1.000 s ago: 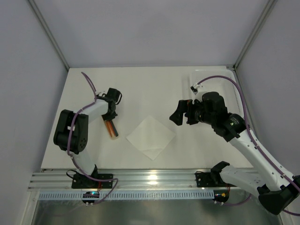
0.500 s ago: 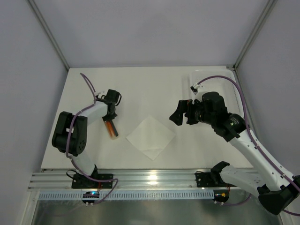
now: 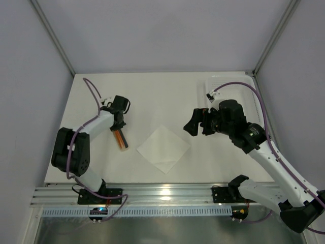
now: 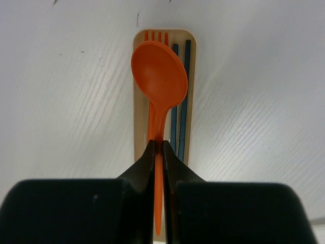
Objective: Place the utensils on the paper napkin and roll it up
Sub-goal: Pick up the utensils from the container, then place the utensils on the napkin.
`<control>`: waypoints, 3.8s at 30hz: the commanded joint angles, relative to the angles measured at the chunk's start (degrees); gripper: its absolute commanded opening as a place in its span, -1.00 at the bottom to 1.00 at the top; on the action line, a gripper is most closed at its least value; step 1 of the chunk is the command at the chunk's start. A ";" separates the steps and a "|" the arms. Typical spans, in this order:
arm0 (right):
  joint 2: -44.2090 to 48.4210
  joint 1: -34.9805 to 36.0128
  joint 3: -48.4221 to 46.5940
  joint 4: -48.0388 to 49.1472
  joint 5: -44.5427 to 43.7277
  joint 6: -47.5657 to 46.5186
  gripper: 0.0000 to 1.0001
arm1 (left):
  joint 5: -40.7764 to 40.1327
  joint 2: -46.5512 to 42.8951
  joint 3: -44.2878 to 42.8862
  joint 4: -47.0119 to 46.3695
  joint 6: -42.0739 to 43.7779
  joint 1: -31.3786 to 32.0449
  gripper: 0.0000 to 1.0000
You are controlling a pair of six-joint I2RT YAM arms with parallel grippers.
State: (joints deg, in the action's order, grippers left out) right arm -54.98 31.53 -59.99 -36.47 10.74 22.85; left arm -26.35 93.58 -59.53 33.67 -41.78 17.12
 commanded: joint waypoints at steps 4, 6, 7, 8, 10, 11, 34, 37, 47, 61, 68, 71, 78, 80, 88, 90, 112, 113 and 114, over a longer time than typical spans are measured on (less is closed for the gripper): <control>0.84 0.29 -1.80 0.61 0.25 0.26 0.99 | -3.70 -6.29 -1.38 4.03 -0.85 2.11 -1.00; 0.84 0.20 -1.89 0.17 -0.02 0.00 0.99 | -3.71 -8.14 -2.43 5.96 -0.24 3.17 -1.00; 0.93 0.29 -1.89 0.08 -0.11 0.00 0.99 | -3.54 -9.02 -3.13 6.66 0.03 3.70 -1.00; 0.93 0.29 -1.89 -0.01 -0.19 0.00 0.99 | -3.45 -10.33 -4.10 8.67 0.47 4.92 -1.00; 0.93 0.29 -2.06 -0.27 -0.37 -0.18 0.99 | -3.19 -11.40 -7.35 10.88 1.70 6.77 -1.00; 0.93 0.29 -2.24 -0.53 -0.55 -0.44 0.99 | -2.92 -12.27 -8.40 12.46 2.14 8.61 -1.00; 3.39 0.29 -0.48 -6.86 -12.48 2.37 0.99 | -3.53 -3.59 -14.56 9.04 -12.62 33.31 -1.00; 4.00 0.20 0.22 -7.48 -13.38 2.28 0.99 | -3.89 -0.42 -15.27 8.78 -14.29 34.20 -1.00; 4.44 0.20 1.36 -8.09 -13.20 2.46 0.99 | -6.87 6.43 -16.49 4.65 -18.07 37.10 -1.00; 5.32 0.20 0.05 -9.41 -13.20 2.20 0.99 | -7.75 12.41 -17.64 1.84 -17.37 37.89 -1.00; 6.11 0.29 -0.22 -9.76 -13.29 2.29 0.99 | -7.67 13.12 -17.38 1.49 -17.46 38.86 -1.00; 6.46 0.20 -0.22 -9.94 -13.38 2.46 0.99 | -7.67 13.21 -17.38 1.40 -17.46 39.04 -1.00; 6.90 0.20 -0.22 -9.94 -13.03 2.64 0.99 | -6.96 13.65 -16.94 0.78 -17.72 39.04 -1.00; 6.90 0.20 -0.04 -9.94 -12.77 2.64 0.99 | -6.52 14.00 -17.29 0.87 -18.25 39.04 -1.00; 6.99 0.20 -0.04 -9.76 -12.50 2.64 0.99 | -5.29 16.02 -18.78 0.96 -19.39 39.04 -1.00; 6.99 0.20 -0.13 -9.94 -12.59 2.46 0.99 | -5.29 16.19 -19.22 1.13 -19.31 39.04 -1.00; 6.99 0.29 -0.22 -10.20 -12.33 2.11 0.99 | -4.50 17.43 -20.54 2.28 -18.78 39.04 -1.00; 6.99 0.29 -0.31 -10.20 -12.41 2.11 0.99 | -4.59 17.34 -20.45 2.19 -18.78 39.04 -1.00; 6.99 0.29 -0.22 -10.20 -12.41 2.20 0.99 | -4.50 17.34 -20.28 2.19 -18.69 39.04 -1.00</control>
State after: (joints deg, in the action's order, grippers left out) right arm -48.73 31.53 -58.39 -46.85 -1.76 25.41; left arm -29.78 111.48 -78.72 36.34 -59.75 55.90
